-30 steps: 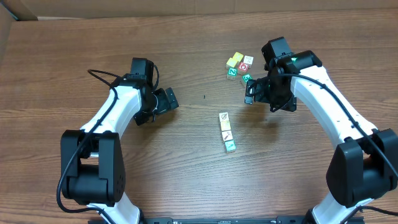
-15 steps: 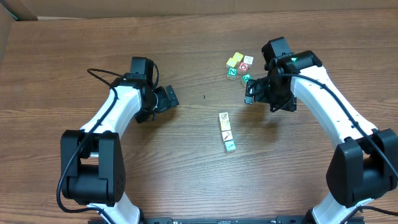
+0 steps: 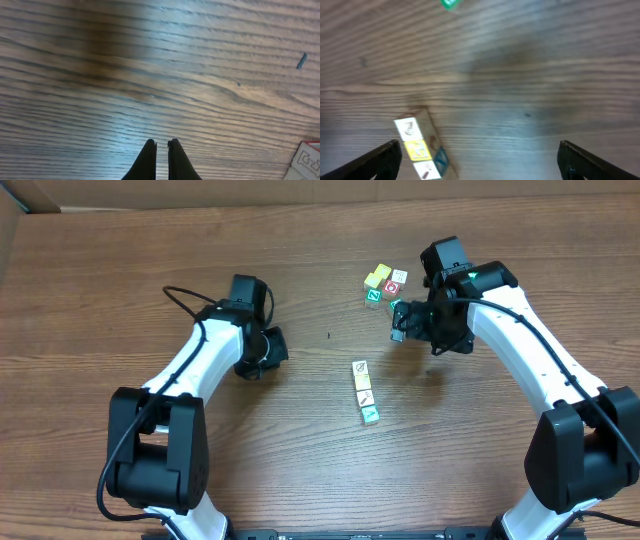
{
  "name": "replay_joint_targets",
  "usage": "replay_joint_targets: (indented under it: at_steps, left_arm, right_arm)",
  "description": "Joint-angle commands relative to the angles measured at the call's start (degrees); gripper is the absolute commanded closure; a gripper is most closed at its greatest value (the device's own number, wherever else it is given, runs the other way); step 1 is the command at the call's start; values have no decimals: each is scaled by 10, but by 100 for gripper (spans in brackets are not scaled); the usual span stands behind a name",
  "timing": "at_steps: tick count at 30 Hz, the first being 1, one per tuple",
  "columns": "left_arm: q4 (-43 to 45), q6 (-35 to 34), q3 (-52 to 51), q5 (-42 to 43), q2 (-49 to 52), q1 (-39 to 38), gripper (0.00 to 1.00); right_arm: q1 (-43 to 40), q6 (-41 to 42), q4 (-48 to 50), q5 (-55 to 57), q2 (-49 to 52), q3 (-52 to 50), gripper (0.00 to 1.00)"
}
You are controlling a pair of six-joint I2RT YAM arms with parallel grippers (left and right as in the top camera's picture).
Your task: Flip 3 blocks
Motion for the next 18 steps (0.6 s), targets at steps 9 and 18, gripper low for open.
replay_joint_targets:
  at_steps: [9, 18]
  left_arm:
    - [-43, 38, 40, 15, 8, -26, 96]
    - [-296, 49, 374, 5, 157, -39, 96]
  right_arm:
    - [35, -101, -151, -137, -26, -4, 96]
    - [107, 30, -82, -48, -274, -135, 96]
